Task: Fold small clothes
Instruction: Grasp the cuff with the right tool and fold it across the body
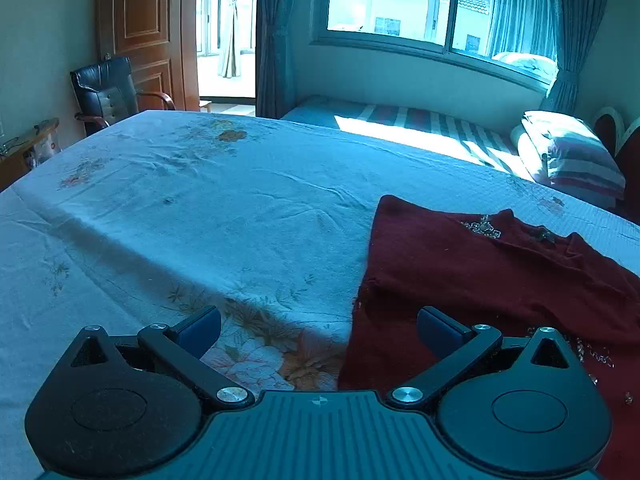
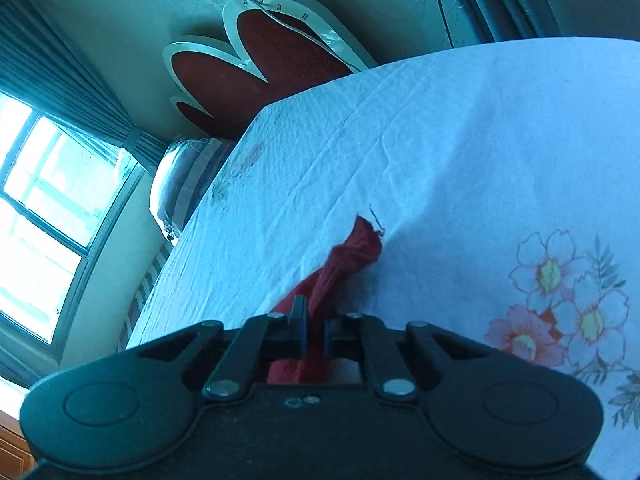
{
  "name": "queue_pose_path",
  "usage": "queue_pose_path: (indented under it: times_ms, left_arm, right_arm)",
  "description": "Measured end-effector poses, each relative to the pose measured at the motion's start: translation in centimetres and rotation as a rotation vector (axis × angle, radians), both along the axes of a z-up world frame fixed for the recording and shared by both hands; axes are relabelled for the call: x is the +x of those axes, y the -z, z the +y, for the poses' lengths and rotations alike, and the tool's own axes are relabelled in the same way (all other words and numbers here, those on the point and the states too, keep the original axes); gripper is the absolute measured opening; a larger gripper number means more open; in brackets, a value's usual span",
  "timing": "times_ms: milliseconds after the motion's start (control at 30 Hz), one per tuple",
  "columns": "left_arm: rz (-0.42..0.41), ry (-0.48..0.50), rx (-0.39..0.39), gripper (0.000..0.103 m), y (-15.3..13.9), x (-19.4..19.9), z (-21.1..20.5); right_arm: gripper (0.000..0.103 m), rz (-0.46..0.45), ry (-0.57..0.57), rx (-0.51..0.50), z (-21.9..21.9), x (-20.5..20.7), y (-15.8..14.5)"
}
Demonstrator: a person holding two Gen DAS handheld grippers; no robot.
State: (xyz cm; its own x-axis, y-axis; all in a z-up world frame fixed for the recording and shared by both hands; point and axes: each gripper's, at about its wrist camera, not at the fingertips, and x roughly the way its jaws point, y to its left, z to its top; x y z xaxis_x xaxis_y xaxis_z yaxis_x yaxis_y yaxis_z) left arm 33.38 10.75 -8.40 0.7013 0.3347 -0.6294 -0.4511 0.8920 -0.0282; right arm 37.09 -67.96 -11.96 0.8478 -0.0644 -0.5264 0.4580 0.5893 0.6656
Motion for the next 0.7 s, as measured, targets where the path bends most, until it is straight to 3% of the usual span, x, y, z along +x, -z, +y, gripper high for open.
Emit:
queue_pose_path:
  times_ms: [100,300,533,700]
  left_arm:
    - [0.033,-0.011,0.024,0.103,0.2,-0.8,1.4]
    - [0.037,-0.040,0.019,0.103,1.2,-3.8,6.0]
    - [0.030,-0.074,0.006,0.103,1.8,-8.3,12.9]
    - [0.030,-0.079,0.040,0.103,1.3,-11.8,17.3]
  right_arm:
    - [0.008,0.039,-0.025,-0.080,1.0,-0.3,-1.3]
    - [0.008,-0.008,-0.135,-0.209,7.1,0.5,-6.3]
    - [0.008,-0.111,-0.335,-0.321,22.4,3.7,-12.6]
    - [0.008,-0.166,-0.543,-0.333,36.7,6.4,-13.7]
